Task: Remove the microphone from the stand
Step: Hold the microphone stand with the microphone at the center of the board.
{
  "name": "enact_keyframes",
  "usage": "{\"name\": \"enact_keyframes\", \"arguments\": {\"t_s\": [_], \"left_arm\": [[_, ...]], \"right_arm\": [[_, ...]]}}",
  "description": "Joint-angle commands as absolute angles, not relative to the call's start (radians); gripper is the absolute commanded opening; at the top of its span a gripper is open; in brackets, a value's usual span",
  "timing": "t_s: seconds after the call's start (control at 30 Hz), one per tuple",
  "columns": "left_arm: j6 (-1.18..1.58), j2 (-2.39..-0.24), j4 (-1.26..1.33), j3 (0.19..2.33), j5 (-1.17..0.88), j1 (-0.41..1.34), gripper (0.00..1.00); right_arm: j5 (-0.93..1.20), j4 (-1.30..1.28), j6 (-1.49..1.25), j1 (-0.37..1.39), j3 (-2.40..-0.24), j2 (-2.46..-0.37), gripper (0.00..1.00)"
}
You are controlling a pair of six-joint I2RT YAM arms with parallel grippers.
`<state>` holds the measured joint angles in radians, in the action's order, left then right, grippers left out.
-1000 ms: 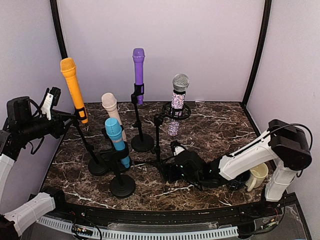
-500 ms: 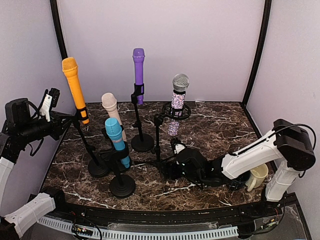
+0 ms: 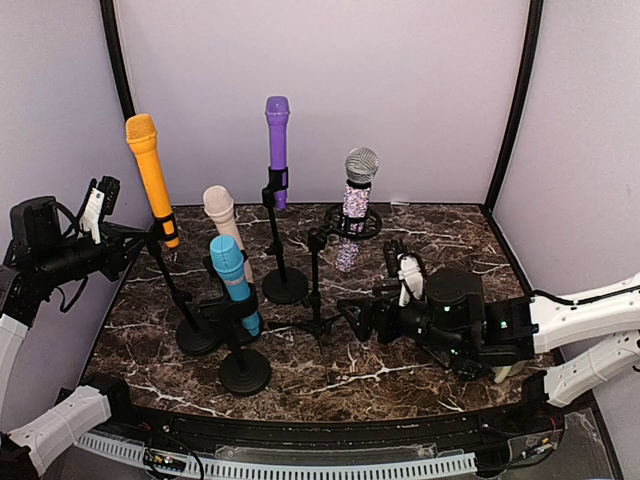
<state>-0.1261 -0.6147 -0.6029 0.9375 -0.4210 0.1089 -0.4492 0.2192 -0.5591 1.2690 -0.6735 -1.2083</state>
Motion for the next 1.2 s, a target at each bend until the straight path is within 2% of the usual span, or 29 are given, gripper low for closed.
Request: {"name": "enact_keyframes", "arguments": {"t_s": [0.0, 0.23, 0.5, 0.73, 0.93, 1.17], "left_arm": [[-0.135, -0.617, -0.663, 0.914, -0.458, 0.114, 0.12], [-0.137, -0.609, -0.664, 0.914, -0.465, 0.114, 0.12], [-0.145, -0.606, -0.664, 0.912, -0.482, 0.114, 0.12], [-0.169, -0.574, -0.653, 0.894, -0.533, 0.116, 0.11], [-0.181, -0.540, -0.636, 0.872, -0.555, 0.119, 0.11], [-0.196, -0.538, -0.641, 0.873, -0.593, 0.128, 0.11]], "right_arm": [[-0.434, 0.071, -0.498, 1.307, -0.746, -1.117, 0.92], [-0.341, -0.084, -0.404, 1.358, -1.076, -1.204, 0.92], [-0.269, -0.310, -0.349, 1.368, -1.714, -1.563, 0.95], [-0.262, -0.381, -0.273, 1.344, -2.119, -1.837, 0.97], [-0.194, -0.327, -0.226, 1.315, -2.282, -1.987, 0.97], [-0.132, -0.233, -0.185, 1.304, -2.346, -2.074, 0.95]]}}
